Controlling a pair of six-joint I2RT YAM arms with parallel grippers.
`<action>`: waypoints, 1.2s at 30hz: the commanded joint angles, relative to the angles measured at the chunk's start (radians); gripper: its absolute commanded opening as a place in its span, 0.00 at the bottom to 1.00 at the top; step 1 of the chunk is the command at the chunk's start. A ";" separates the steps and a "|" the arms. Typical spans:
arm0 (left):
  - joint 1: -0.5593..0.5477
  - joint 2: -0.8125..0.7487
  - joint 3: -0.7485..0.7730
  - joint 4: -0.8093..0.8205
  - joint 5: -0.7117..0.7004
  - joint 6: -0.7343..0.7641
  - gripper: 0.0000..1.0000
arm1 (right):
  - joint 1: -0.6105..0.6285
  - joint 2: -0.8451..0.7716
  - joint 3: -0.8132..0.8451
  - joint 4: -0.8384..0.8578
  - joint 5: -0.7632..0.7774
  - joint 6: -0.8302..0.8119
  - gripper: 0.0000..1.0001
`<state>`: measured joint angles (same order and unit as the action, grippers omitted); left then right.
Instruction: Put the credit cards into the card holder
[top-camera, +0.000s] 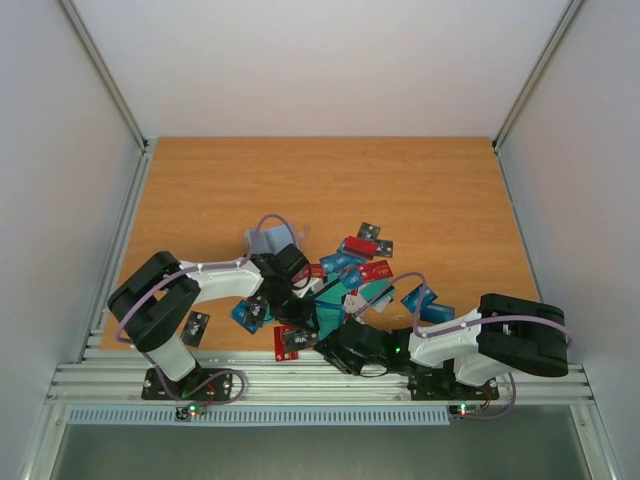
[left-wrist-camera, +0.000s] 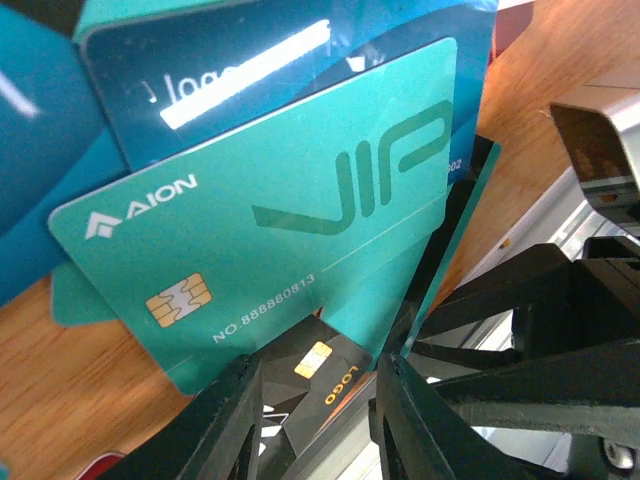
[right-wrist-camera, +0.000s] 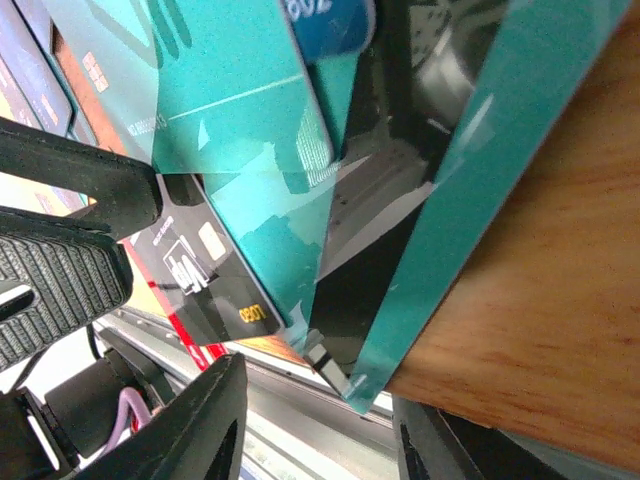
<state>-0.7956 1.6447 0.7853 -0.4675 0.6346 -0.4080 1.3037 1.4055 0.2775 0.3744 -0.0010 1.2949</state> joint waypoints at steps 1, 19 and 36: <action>-0.004 0.066 0.012 0.011 -0.004 0.045 0.34 | -0.004 0.013 -0.020 -0.018 0.095 0.009 0.38; -0.004 0.079 -0.005 0.018 0.013 0.038 0.33 | -0.016 -0.119 -0.002 -0.165 0.136 -0.033 0.15; -0.004 0.080 0.005 0.023 0.041 0.037 0.32 | -0.055 -0.084 0.063 -0.172 0.090 -0.124 0.10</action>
<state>-0.7952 1.6878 0.8001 -0.4507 0.6949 -0.3843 1.2839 1.2980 0.3099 0.1425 -0.0139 1.2102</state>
